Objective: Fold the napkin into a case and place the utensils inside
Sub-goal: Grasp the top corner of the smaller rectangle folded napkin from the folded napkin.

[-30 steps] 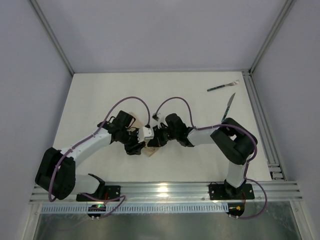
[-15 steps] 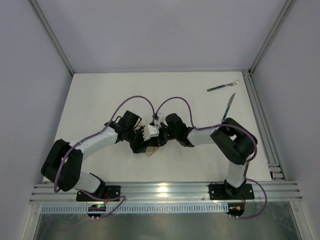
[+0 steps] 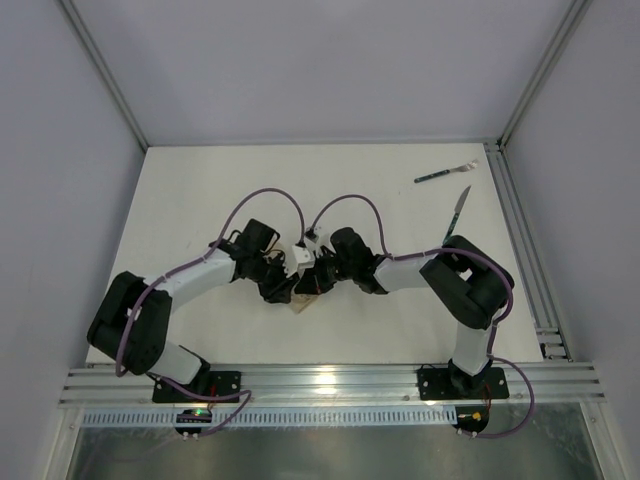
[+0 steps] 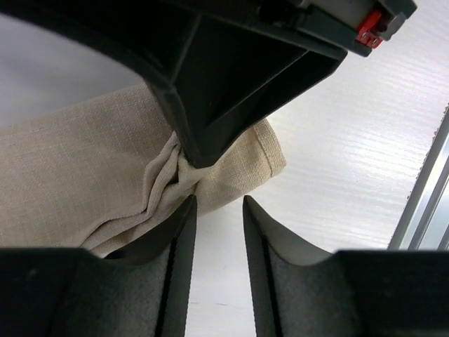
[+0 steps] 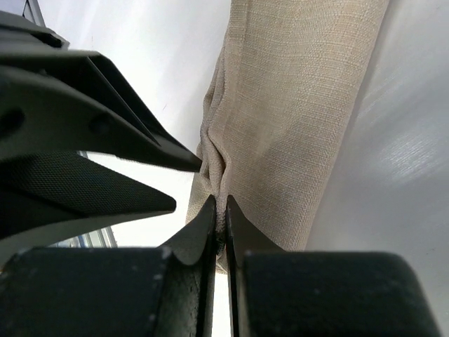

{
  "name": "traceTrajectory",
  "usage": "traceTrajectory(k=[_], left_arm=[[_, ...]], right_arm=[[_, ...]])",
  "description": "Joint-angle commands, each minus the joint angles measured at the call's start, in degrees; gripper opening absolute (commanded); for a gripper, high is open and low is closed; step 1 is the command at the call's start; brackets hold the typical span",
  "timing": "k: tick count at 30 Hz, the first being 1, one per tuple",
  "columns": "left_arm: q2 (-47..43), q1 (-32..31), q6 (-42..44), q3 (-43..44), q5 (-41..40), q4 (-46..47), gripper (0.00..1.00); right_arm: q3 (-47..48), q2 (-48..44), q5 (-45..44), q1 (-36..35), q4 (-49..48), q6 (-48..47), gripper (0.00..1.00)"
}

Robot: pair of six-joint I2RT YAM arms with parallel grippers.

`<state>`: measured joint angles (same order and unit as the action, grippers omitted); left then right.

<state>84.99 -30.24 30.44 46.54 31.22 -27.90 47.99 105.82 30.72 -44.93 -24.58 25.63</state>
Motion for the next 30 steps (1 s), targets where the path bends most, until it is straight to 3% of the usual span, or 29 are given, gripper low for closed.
traceTrajectory(k=[1, 12, 17, 24, 30], left_arm=[[-2.3, 1.2, -0.8, 1.7, 3.1, -2.1, 0.37], [3.2, 3.3, -0.6, 4.9, 6.0, -5.5, 0.35], [4.2, 3.3, -1.1, 4.0, 1.7, -2.6, 0.47], [2.8, 3.3, -1.3, 2.7, 0.2, 0.7, 0.52], [4.8, 3.3, 1.6, 3.0, 5.6, -3.4, 0.32]], right_arm=[[1.1, 0.2, -0.4, 0.0, -1.3, -0.7, 0.04], [2.0, 0.3, -0.7, -0.1, -0.2, -1.0, 0.04], [2.3, 0.4, -0.7, -0.1, 0.1, -1.3, 0.04], [2.3, 0.5, -0.3, 0.0, 0.1, -1.4, 0.04], [2.5, 0.6, -0.3, 0.0, 0.1, -1.2, 0.04]])
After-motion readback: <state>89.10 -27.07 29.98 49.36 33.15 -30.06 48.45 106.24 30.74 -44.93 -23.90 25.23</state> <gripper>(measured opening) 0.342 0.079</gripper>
